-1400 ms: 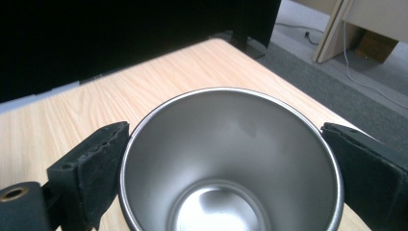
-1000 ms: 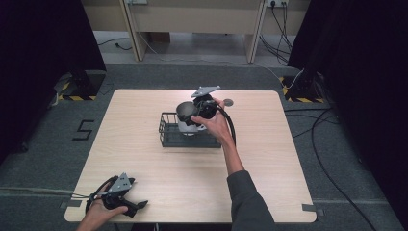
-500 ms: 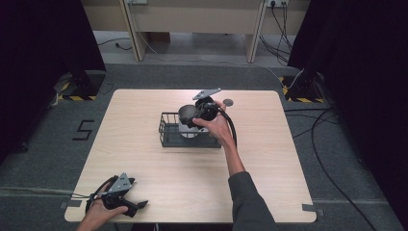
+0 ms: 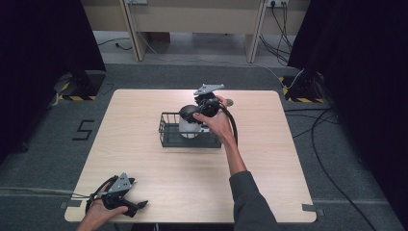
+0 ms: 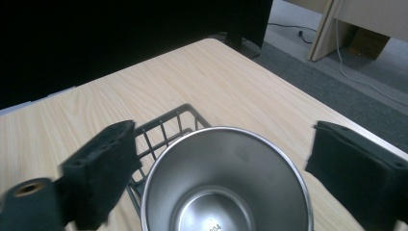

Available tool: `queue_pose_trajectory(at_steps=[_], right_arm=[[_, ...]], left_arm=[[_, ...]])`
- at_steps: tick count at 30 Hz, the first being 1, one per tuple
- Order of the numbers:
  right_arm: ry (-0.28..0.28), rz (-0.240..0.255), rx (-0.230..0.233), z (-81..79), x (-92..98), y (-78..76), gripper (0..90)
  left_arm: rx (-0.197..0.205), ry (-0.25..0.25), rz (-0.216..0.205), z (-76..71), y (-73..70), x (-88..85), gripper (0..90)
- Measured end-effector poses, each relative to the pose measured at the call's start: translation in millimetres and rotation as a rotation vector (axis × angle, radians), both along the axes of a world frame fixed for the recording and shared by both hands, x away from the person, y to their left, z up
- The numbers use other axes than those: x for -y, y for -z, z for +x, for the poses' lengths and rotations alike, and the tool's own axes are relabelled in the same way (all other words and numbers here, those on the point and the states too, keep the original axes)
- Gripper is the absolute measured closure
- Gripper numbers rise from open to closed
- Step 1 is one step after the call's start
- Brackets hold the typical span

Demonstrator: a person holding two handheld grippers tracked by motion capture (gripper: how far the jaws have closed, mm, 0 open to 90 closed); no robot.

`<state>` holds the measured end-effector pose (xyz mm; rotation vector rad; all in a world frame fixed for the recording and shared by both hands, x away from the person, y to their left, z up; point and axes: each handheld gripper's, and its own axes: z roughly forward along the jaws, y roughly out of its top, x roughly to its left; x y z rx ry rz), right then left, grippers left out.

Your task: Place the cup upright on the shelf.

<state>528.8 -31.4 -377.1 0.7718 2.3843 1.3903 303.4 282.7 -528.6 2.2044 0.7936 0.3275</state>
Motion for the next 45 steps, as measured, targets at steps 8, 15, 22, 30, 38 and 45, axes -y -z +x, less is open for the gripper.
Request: queue_pose_trajectory(at_steps=[8,15,22,30,38,45], right_arm=[[0.017,0.018,-0.011,-2.1,8.1,-1.6,13.4],[0.027,0.038,-0.001,-8.5,16.9,-5.9,15.3],[0.035,0.054,0.016,-19.5,29.4,-9.1,15.0],[0.048,0.067,0.023,-32.6,45.7,-7.9,15.0],[0.065,0.076,0.023,-44.6,60.4,-5.4,15.0],[0.07,0.079,0.034,-55.2,69.4,-3.8,15.0]], left_arm=[[0.0,0.0,0.0,0.0,0.0,0.0,0.0],[-0.001,0.002,0.001,0.1,-0.1,-0.1,0.0],[-0.001,0.001,0.0,0.1,0.0,-0.1,0.0],[-0.001,0.001,0.0,0.0,0.0,0.0,0.0],[-0.001,0.0,0.0,0.0,0.0,0.0,0.0],[0.0,0.001,0.0,0.0,0.0,0.0,0.0]])
